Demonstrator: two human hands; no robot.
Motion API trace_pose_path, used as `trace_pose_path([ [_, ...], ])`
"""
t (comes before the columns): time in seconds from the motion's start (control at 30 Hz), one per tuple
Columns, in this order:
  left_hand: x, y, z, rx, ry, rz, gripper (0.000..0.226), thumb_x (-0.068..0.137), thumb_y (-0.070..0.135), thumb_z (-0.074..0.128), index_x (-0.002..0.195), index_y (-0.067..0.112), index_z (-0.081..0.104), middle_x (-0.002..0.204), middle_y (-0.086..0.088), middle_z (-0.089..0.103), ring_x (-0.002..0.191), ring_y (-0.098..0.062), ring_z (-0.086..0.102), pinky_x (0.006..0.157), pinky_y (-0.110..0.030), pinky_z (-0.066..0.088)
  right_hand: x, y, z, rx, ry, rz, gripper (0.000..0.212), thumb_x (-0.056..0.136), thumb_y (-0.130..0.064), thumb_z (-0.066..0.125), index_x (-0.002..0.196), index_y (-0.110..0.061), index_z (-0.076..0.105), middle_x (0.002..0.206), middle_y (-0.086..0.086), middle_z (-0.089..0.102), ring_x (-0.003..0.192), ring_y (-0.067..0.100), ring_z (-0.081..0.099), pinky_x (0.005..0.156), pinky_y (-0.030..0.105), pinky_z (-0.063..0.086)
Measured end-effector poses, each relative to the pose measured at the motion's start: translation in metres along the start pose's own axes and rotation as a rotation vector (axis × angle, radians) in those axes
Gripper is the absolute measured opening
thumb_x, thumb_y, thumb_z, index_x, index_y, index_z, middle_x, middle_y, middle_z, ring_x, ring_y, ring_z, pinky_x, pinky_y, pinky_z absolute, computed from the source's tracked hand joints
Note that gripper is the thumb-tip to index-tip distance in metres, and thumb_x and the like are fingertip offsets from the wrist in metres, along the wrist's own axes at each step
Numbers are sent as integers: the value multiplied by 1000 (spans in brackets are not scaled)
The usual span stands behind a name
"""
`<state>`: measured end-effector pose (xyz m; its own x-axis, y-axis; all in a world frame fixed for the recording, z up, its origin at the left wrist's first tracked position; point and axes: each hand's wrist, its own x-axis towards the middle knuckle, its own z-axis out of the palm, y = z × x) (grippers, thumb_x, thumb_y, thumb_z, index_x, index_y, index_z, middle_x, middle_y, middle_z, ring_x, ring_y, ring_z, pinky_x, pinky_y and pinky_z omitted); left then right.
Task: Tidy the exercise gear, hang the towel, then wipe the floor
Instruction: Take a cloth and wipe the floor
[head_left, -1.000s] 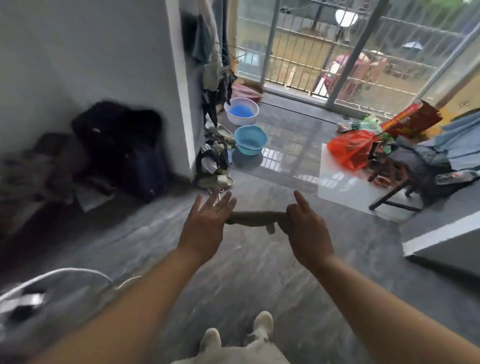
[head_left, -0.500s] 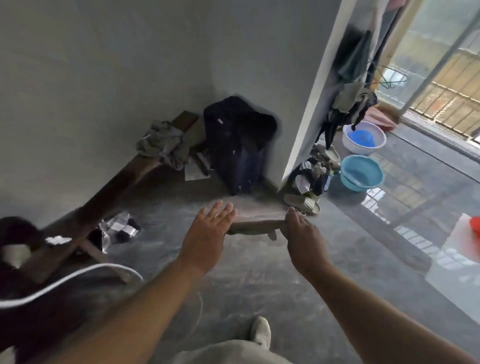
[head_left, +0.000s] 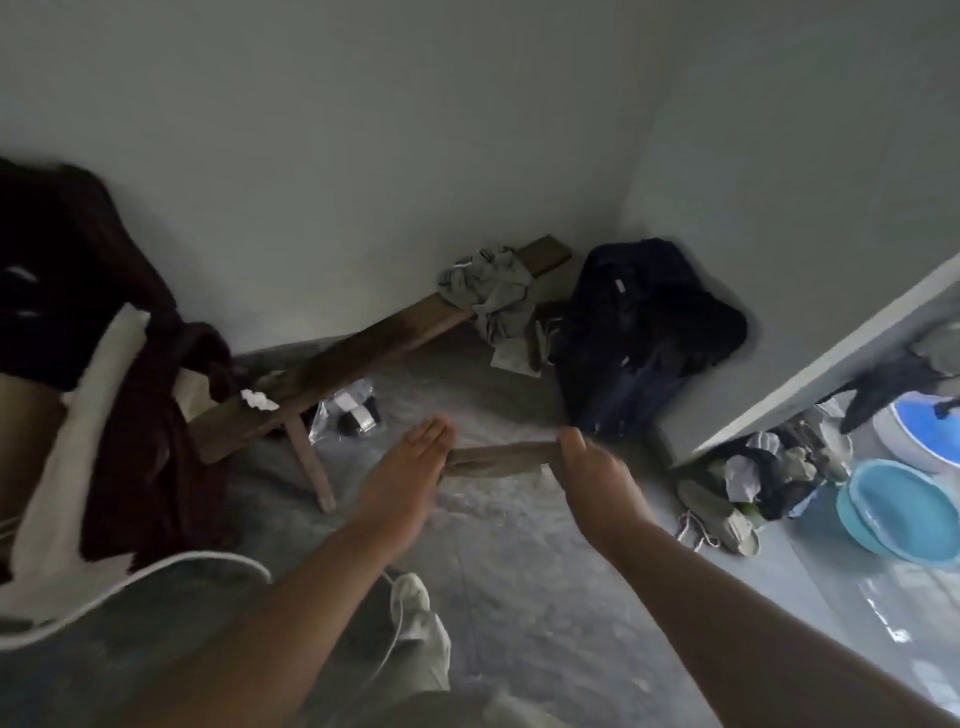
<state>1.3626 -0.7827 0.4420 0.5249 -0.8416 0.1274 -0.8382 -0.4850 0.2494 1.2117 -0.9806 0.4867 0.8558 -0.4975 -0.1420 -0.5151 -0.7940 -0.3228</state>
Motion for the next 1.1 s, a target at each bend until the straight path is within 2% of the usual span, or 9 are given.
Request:
trace_pose_path([
  [0.17,20,-76,-9,-72,36,-95,75,72,-9,79,140,8,52,145,-9,52,134,-23,49,110,-38,31,70,-53,-13,-133,-165,-113,52,87,10,41,131,-16,40,117,7,59,107,27,60,87,39,52],
  [0.3,47,-128,-26,-49,55,-106,82,60,-17,79,136,6,57,142,-10,55,131,-23,53,117,-25,19,122,-81,-6,-334,-235,-257,69,91,8,48,152,-10,24,143,12,48,128,30,50,105,39,43],
  [0.37,56,-148,-32,8,61,-63,84,54,-15,80,133,4,60,139,-11,58,128,-26,56,117,-27,17,143,-92,0,-411,-250,-304,66,91,3,52,151,-10,27,141,11,49,124,28,52,103,36,44],
  [0.5,63,-181,-35,2,26,-36,87,62,-12,75,143,4,46,149,-13,47,139,-28,43,109,-51,41,181,-122,8,-423,-247,-349,43,92,-8,58,133,-12,45,128,7,51,115,24,50,97,30,42],
  [0.6,70,-201,-38,66,18,-60,85,65,-5,78,144,4,46,149,-13,46,139,-28,43,113,-48,31,211,-141,18,-368,-251,-330,38,96,-30,59,128,-13,48,127,8,45,115,25,45,98,32,41],
  [0.77,81,-235,-34,122,5,-121,80,77,-1,67,150,6,35,156,-10,36,145,-25,32,119,-41,20,260,-165,29,-261,-294,-220,32,93,-20,58,121,-4,55,127,16,45,117,31,46,96,33,40],
  [0.87,89,-256,-31,115,-30,-167,74,80,0,55,150,4,31,156,-11,37,145,-25,31,119,-41,24,292,-171,39,-210,-288,-260,19,91,-26,61,105,-14,58,112,9,58,108,29,56,87,33,46],
  [0.97,104,-275,-28,91,-44,-247,73,79,-2,58,149,4,36,155,-12,37,145,-25,33,118,-41,28,327,-174,45,-177,-278,-350,38,92,-9,56,129,-15,52,132,9,55,121,29,53,98,34,45],
  [1.1,129,-307,-11,84,-147,-332,76,81,4,67,150,5,35,156,-12,36,146,-25,30,117,-45,31,384,-182,54,-198,-328,-458,63,97,1,41,156,-13,24,162,5,24,147,21,26,118,28,16],
])
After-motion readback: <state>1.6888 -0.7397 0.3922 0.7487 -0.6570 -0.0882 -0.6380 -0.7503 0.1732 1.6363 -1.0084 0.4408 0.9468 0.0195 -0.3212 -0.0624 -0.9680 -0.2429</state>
